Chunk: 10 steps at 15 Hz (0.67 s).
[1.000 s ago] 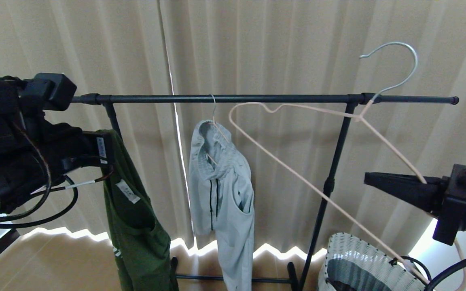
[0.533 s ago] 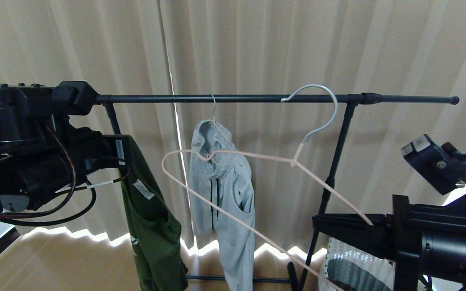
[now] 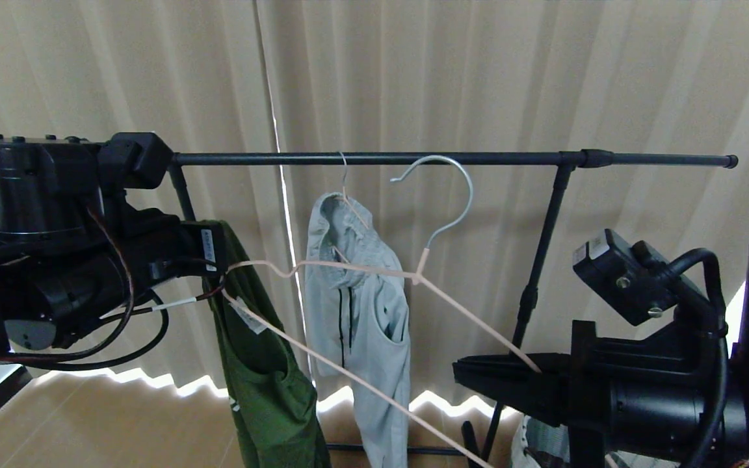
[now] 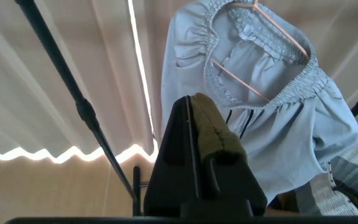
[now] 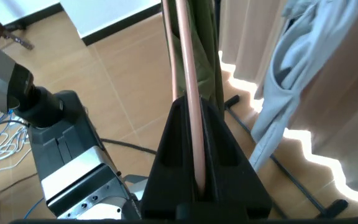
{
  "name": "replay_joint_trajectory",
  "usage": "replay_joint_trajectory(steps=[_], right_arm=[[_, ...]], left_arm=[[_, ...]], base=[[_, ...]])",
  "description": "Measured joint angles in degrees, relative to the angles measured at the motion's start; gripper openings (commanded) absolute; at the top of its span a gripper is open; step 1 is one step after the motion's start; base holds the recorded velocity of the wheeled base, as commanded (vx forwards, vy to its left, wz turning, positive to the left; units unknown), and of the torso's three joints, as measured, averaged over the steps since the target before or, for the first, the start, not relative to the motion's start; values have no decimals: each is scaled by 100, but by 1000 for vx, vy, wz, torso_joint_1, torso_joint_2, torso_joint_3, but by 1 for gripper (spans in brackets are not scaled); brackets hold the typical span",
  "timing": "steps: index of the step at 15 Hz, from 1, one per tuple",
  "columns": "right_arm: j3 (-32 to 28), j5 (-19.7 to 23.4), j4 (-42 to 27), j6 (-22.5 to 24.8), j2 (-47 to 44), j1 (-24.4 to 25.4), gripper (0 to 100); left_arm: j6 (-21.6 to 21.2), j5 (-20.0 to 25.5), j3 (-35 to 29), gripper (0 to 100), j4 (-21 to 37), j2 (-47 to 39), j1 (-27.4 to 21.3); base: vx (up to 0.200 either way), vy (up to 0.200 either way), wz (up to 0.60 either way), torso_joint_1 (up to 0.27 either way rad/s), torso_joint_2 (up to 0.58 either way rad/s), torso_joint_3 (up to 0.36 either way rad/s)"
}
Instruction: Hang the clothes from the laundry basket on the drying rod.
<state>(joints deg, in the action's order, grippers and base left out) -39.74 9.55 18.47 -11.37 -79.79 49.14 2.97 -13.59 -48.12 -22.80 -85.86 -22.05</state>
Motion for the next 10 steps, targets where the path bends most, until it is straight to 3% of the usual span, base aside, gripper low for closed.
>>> replay_joint_trajectory(steps=[6, 10], right_arm=[[-245, -134, 2, -20, -276, 41, 0], [-708, -525, 5, -523, -677, 41, 0]], left_arm=[[0, -123, 20, 0, 13, 16, -22], [0, -413, 30, 0, 6, 22, -49]], base=[[0, 0, 0, 0, 0, 0], [0, 0, 0, 0, 0, 0]])
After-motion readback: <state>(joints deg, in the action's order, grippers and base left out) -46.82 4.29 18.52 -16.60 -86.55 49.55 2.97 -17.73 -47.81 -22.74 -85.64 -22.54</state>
